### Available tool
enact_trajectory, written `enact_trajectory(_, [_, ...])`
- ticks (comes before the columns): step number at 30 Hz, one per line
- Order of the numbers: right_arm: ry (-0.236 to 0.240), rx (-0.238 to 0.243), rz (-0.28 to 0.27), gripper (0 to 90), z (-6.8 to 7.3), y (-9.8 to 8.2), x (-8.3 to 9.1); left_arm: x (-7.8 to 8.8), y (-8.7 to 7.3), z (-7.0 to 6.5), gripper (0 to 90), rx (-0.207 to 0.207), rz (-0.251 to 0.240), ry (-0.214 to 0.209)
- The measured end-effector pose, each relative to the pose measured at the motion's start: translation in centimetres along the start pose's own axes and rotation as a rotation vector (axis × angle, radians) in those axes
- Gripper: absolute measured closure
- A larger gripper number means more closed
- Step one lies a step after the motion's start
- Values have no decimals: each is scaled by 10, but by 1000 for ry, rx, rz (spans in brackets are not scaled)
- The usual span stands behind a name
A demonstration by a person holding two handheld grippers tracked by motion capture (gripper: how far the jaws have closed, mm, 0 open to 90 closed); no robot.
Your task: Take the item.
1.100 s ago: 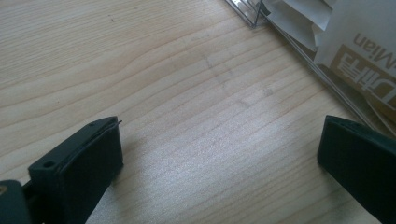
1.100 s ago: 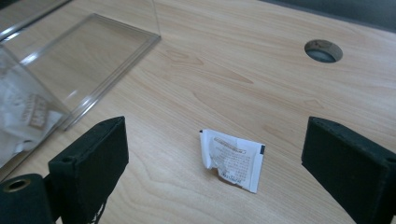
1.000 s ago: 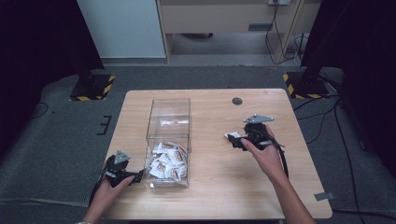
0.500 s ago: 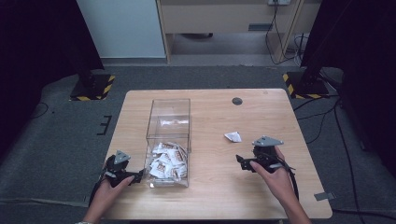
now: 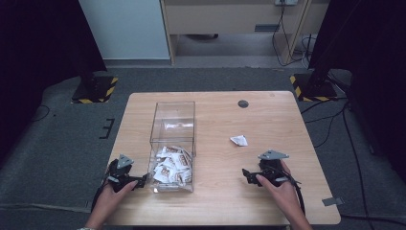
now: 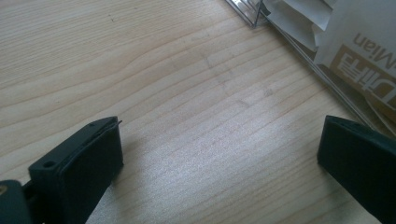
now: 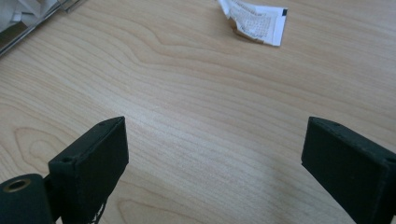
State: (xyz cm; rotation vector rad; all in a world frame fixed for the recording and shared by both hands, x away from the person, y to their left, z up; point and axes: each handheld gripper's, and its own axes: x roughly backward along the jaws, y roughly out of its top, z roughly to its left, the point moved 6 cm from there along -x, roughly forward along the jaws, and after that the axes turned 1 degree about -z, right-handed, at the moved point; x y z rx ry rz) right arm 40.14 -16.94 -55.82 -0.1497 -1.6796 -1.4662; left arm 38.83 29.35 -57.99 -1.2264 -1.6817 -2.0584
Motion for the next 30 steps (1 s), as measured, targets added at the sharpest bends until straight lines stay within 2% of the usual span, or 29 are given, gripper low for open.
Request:
enact_trajectory(9, [5, -5, 50, 53, 3, -13, -12, 0, 0, 0, 0, 0, 0, 0])
enact_trajectory(15, [-19, 9, 35, 32, 4, -15, -15, 0, 0, 0, 0, 0, 0, 0])
enact_trajectory(19, [-45, 50, 40, 22, 7, -17, -16, 0, 0, 0, 0, 0, 0, 0])
enact_trajectory(30, [-32, 66, 44, 19, 4, -22, -11, 0, 0, 0, 0, -1, 1, -1])
